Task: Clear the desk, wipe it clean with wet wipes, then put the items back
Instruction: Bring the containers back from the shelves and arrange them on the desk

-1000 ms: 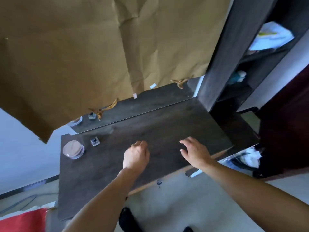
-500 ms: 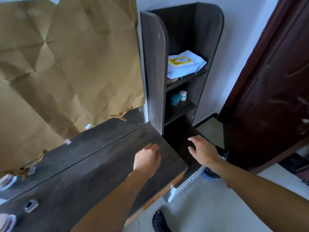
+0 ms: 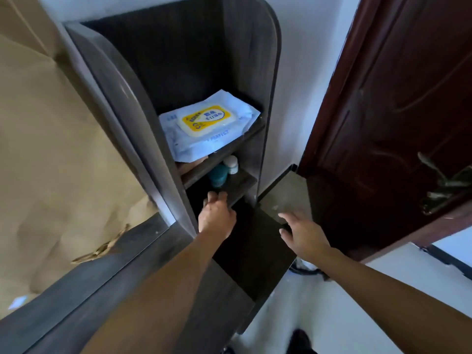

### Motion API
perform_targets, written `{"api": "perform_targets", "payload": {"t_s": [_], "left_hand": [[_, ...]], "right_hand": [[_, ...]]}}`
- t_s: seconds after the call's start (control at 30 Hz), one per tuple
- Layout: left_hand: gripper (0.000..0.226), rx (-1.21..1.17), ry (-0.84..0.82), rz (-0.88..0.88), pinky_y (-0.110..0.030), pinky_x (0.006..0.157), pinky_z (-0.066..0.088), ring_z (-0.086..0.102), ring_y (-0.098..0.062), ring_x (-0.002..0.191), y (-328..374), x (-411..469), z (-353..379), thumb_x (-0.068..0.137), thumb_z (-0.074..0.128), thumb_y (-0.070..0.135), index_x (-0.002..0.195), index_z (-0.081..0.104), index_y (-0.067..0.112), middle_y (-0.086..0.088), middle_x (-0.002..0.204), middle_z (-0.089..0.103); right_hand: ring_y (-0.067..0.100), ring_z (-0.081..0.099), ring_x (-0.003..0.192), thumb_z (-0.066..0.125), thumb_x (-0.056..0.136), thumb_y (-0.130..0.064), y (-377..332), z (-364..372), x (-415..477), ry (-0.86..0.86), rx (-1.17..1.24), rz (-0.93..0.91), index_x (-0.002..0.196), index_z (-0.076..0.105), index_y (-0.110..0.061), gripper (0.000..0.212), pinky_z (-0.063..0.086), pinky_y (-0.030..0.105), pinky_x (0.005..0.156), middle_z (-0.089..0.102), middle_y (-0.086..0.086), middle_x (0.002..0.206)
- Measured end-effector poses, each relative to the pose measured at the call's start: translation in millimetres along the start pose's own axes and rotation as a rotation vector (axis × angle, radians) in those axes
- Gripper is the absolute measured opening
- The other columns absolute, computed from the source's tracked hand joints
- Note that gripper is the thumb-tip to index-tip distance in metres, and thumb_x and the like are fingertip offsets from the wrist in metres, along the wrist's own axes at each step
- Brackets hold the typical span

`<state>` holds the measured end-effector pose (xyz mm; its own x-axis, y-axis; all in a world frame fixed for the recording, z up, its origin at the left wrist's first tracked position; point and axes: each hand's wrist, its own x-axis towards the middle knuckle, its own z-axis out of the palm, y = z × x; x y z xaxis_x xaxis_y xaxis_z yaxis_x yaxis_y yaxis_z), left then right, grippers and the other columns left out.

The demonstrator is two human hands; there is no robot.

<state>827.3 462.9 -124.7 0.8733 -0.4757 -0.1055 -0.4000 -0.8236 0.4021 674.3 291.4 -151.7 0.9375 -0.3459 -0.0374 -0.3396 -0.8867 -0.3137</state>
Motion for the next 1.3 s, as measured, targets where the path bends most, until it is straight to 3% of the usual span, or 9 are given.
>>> {"api": "perform_targets", "payload": {"t_s": [0.2, 0.37, 0.47, 0.7, 0.83, 1.0, 1.1, 1.3], "left_hand": [[0.070, 0.037, 0.043, -0.157, -0.045, 0.094, 0.042, 0.039, -0.039, 0.126, 19.6, 75.5, 12.5, 0.085, 0.061, 0.031, 0.144, 0.026, 0.015, -0.019, 0.143, 0.032], [0.067, 0.025, 0.070, -0.293, -0.044, 0.098, 0.041, 0.044, -0.040, 0.125, 29.0, 117.6, 23.9, 0.088, 0.061, 0.034, 0.145, 0.032, 0.019, -0.019, 0.139, 0.044], [0.065, 0.023, 0.095, -0.364, -0.045, 0.100, 0.039, 0.040, -0.042, 0.127, 30.2, 127.8, 36.7, 0.088, 0.062, 0.033, 0.146, 0.033, 0.024, -0.020, 0.142, 0.039], [0.052, 0.003, 0.155, -0.443, -0.047, 0.082, 0.046, 0.043, -0.040, 0.117, 34.1, 104.0, 45.6, 0.085, 0.061, 0.023, 0.132, 0.040, 0.023, -0.018, 0.133, 0.037], [0.051, -0.017, 0.167, -0.497, -0.045, 0.078, 0.048, 0.048, -0.037, 0.110, 33.8, 76.1, 47.7, 0.086, 0.061, 0.030, 0.132, 0.039, 0.025, -0.015, 0.123, 0.041], [0.054, -0.052, 0.204, -0.585, -0.044, 0.081, 0.048, 0.051, -0.038, 0.107, 28.4, 38.9, 52.5, 0.086, 0.062, 0.028, 0.134, 0.039, 0.018, -0.017, 0.120, 0.042], [0.054, -0.089, 0.230, -0.606, -0.047, 0.082, 0.048, 0.050, -0.040, 0.106, 25.5, 26.2, 57.2, 0.086, 0.063, 0.025, 0.134, 0.039, 0.015, -0.019, 0.121, 0.041], [0.055, -0.099, 0.284, -0.611, -0.046, 0.083, 0.048, 0.050, -0.039, 0.105, 23.3, 25.8, 65.0, 0.085, 0.064, 0.020, 0.134, 0.040, 0.016, -0.019, 0.120, 0.041]], "right_hand": [[0.022, 0.060, 0.097, 0.056, 0.088, -0.029, 42.3, 7.0, 44.6, -0.004, 0.104, -0.154, 0.127, 0.052, -0.016, 0.041, 0.052, 0.035, 0.074, 0.058, 0.004, 0.111], [0.020, 0.060, 0.093, 0.056, 0.086, -0.030, 70.9, 11.7, 90.0, -0.047, 0.171, -0.281, 0.122, 0.055, -0.018, 0.038, 0.054, 0.036, 0.074, 0.060, 0.001, 0.108], [0.021, 0.059, 0.087, 0.055, 0.083, -0.030, 85.6, 14.2, 114.6, -0.087, 0.176, -0.351, 0.118, 0.057, -0.017, 0.037, 0.053, 0.037, 0.074, 0.060, 0.000, 0.100], [0.023, 0.060, 0.090, 0.062, 0.081, -0.023, 81.3, 12.7, 155.9, -0.121, 0.183, -0.504, 0.119, 0.058, -0.016, 0.039, 0.050, 0.032, 0.075, 0.061, 0.002, 0.100], [0.025, 0.060, 0.098, 0.057, 0.085, -0.024, 46.5, 8.2, 173.0, -0.111, 0.108, -0.646, 0.123, 0.055, -0.017, 0.039, 0.054, 0.039, 0.072, 0.061, 0.004, 0.110], [0.031, 0.044, 0.114, 0.060, 0.081, -0.016, 0.9, 10.2, 205.2, -0.100, -0.020, -0.802, 0.126, 0.051, -0.011, 0.046, 0.053, 0.045, 0.076, 0.050, 0.008, 0.123], [0.034, 0.029, 0.127, 0.062, 0.082, -0.019, -20.2, 15.8, 228.3, -0.137, -0.152, -0.733, 0.136, 0.041, -0.011, 0.058, 0.046, 0.044, 0.090, 0.032, 0.013, 0.142], [0.039, 0.024, 0.129, 0.063, 0.083, -0.021, -36.0, 36.5, 246.9, -0.165, -0.290, -0.608, 0.140, 0.031, -0.008, 0.067, 0.039, 0.040, 0.099, 0.022, 0.017, 0.147]]}}
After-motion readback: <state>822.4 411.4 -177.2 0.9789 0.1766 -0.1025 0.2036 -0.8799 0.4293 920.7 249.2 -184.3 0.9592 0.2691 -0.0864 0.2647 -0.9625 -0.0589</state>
